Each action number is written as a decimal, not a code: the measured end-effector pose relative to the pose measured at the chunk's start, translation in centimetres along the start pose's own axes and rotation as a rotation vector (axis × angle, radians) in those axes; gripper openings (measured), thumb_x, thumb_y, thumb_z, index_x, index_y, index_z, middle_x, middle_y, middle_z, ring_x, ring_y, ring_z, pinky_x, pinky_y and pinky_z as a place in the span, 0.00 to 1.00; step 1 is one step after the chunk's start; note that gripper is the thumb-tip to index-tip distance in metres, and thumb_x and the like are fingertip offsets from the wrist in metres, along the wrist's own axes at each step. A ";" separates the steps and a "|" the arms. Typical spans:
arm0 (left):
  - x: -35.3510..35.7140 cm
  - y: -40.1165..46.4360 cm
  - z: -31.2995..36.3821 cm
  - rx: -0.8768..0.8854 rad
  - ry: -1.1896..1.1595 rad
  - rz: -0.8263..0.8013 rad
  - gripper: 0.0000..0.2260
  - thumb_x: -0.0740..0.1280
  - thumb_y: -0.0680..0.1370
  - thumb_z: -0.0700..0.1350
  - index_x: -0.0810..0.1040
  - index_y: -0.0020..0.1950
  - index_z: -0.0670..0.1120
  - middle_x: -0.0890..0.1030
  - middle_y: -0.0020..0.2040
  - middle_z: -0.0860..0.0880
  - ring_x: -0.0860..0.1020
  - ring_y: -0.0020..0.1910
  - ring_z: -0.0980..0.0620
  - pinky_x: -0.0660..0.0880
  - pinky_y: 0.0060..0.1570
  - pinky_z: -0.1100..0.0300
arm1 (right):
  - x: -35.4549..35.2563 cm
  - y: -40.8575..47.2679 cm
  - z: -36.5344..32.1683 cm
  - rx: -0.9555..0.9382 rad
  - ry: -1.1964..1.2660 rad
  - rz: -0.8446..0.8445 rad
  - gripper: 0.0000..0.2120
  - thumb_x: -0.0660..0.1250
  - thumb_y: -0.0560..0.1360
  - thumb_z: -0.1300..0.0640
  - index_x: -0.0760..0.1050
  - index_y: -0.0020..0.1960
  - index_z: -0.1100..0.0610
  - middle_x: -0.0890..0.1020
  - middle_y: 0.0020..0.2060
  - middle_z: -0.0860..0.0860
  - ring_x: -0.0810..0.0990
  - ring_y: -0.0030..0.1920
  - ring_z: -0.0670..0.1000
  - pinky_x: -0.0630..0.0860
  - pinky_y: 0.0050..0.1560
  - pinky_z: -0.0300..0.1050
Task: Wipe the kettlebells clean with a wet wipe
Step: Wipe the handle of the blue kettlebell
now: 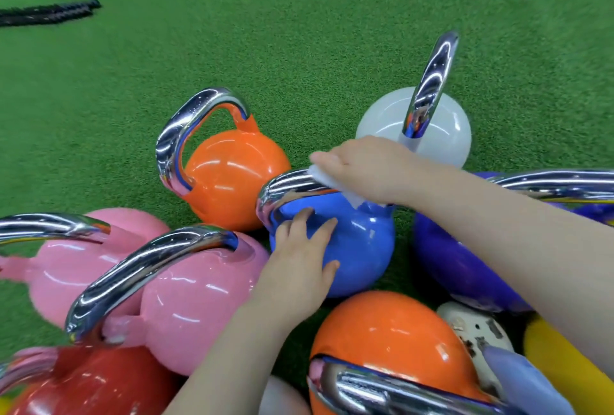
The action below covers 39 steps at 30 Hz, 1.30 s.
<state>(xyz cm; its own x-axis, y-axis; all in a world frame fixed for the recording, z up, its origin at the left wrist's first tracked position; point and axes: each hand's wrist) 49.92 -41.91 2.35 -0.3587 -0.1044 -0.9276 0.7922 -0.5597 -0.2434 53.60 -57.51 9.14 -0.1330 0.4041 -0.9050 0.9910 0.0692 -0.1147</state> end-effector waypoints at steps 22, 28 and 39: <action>0.4 0.2 -0.8 0.024 -0.085 -0.009 0.30 0.63 0.77 0.51 0.51 0.75 0.59 0.45 0.75 0.51 0.47 0.72 0.50 0.46 0.70 0.62 | 3.6 -0.8 4.9 0.363 0.913 0.104 0.20 0.55 0.78 0.49 0.71 0.33 0.60 0.76 0.24 0.52 0.72 0.26 0.42 0.69 0.32 0.34; 0.6 0.2 -0.7 0.026 -0.075 -0.007 0.30 0.64 0.77 0.51 0.51 0.75 0.58 0.45 0.75 0.50 0.48 0.72 0.48 0.46 0.70 0.61 | 1.1 0.1 1.4 0.050 0.090 0.079 0.25 0.51 0.78 0.39 0.67 0.30 0.55 0.72 0.31 0.51 0.71 0.40 0.55 0.63 0.35 0.45; 0.6 0.2 -0.5 0.021 -0.053 -0.003 0.31 0.63 0.77 0.51 0.50 0.75 0.59 0.44 0.75 0.51 0.47 0.71 0.49 0.46 0.70 0.60 | 6.3 -0.6 6.0 0.430 1.357 0.261 0.18 0.55 0.79 0.52 0.69 0.32 0.57 0.70 0.15 0.49 0.68 0.18 0.46 0.62 0.17 0.33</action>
<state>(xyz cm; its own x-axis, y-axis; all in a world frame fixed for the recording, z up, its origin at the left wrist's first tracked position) 50.10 -41.61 1.61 -0.3875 -0.1457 -0.9103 0.7804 -0.5775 -0.2397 52.29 -60.44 1.04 0.3782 0.9163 0.1319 0.8847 -0.3158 -0.3429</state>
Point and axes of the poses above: each hand's wrist, its own y-axis towards the middle knuckle, its own x-axis out of the palm, z = x × y
